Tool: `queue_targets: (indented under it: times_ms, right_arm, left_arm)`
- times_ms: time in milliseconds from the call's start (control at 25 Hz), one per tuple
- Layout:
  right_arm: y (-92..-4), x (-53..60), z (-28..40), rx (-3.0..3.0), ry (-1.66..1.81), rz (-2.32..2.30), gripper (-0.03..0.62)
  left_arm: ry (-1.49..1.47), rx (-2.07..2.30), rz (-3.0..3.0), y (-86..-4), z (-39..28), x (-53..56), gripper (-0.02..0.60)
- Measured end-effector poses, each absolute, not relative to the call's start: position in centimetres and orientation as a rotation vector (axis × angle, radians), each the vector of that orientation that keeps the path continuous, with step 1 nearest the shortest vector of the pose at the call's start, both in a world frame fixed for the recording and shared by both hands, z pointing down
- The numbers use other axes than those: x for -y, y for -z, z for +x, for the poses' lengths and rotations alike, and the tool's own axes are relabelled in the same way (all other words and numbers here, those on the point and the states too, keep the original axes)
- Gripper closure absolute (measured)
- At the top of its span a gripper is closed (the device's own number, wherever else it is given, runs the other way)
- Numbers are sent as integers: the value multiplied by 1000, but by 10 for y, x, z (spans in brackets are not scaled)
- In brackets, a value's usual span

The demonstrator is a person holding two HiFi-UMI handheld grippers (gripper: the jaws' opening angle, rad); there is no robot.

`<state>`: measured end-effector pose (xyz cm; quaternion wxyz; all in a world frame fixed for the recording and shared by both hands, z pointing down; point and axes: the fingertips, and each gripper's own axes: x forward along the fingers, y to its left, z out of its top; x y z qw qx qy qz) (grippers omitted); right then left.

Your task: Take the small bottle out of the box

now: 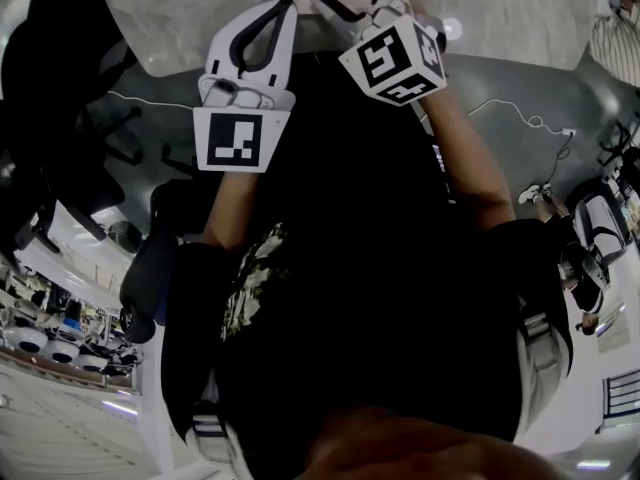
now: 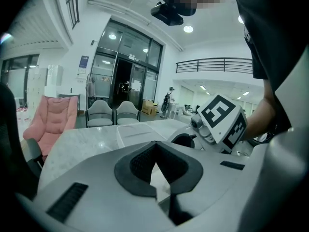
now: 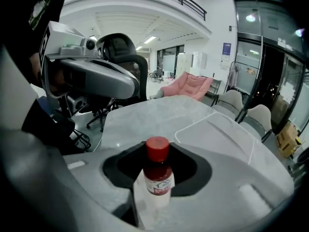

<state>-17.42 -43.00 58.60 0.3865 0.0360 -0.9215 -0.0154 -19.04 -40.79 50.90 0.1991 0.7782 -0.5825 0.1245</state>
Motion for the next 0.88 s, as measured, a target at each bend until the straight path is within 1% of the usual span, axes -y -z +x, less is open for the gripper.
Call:
queue_targets:
  times_ms: [600, 880]
  right_arm:
    - [-472, 413, -167, 2490, 108, 353, 451]
    - [-411, 407, -162, 2593, 131, 463, 451]
  left_arm:
    - [-302, 1635, 2390, -439, -184, 371, 571]
    - [-284, 1635, 2425, -427, -178, 352, 571]
